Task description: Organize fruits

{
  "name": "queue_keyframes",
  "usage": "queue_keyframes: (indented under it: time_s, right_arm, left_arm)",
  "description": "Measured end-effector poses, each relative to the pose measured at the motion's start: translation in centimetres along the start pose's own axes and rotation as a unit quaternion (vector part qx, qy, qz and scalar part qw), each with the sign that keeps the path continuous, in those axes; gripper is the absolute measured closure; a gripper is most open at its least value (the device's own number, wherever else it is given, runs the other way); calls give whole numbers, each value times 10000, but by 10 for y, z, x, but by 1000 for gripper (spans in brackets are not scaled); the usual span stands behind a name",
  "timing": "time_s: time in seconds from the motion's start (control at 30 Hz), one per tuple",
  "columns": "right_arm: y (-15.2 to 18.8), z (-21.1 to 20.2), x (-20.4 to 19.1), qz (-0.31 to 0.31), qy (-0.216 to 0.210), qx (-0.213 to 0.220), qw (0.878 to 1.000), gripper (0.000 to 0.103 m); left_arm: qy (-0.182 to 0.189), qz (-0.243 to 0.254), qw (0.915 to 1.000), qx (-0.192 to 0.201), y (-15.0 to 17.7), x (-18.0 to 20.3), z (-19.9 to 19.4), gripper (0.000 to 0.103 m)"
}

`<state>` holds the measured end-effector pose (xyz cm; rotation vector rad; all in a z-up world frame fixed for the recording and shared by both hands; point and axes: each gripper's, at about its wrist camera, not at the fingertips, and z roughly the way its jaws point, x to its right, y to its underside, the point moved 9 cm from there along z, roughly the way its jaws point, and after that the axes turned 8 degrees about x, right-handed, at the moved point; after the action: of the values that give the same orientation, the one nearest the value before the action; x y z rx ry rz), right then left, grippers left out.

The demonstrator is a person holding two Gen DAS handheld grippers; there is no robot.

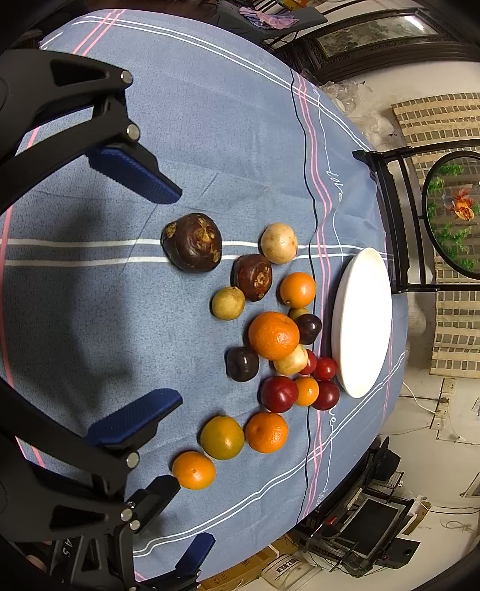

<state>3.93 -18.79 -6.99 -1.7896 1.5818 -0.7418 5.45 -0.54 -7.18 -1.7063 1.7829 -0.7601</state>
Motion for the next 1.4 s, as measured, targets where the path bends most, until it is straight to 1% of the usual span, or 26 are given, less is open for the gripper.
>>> queue_keyframes:
  time_s: [1.23, 1.3, 1.4]
  right_arm:
    - [0, -1, 1, -14, 1, 3, 10000, 1]
    - [2, -1, 2, -42, 37, 3, 10000, 1]
    - [6, 2, 4, -241, 110, -9, 9996, 1]
  left_arm:
    - [17, 24, 10000, -19, 4, 2, 0, 2]
    - [6, 43, 10000, -29, 5, 1, 1, 2]
    - [-16, 99, 9999, -18, 6, -5, 3, 2]
